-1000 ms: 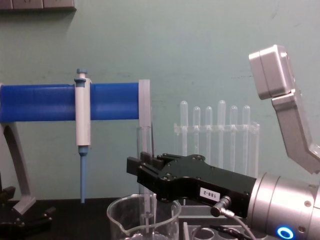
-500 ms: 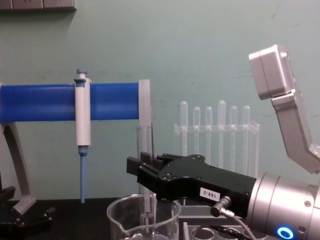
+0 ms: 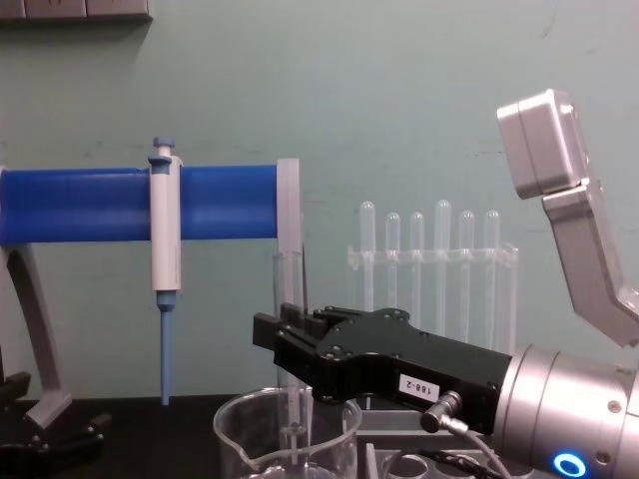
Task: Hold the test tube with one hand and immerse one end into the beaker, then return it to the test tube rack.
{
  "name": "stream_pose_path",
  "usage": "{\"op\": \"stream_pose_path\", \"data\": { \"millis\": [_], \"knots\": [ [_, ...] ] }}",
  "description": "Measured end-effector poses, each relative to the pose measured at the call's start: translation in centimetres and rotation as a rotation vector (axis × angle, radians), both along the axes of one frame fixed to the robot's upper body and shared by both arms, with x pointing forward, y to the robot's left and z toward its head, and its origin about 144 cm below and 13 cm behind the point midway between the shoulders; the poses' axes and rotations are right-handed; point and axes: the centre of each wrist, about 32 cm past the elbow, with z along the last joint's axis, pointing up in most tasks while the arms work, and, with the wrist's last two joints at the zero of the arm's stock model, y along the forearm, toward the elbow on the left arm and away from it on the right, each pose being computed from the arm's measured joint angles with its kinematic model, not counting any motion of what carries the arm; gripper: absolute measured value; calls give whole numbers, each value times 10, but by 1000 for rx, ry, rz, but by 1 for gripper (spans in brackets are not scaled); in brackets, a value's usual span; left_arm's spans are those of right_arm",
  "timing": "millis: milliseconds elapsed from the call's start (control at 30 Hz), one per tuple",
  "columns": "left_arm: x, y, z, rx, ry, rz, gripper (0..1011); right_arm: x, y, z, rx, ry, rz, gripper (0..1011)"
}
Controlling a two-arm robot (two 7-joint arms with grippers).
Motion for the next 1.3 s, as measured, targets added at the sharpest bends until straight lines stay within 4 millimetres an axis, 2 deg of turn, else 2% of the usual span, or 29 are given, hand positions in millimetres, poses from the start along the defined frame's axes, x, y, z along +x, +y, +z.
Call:
{"op": "stream_pose_path", "data": {
  "millis": [1300],
  "knots": [
    [0, 0, 0, 0, 0, 0, 1000, 0, 0, 0, 0, 0, 0, 226]
  ]
}}
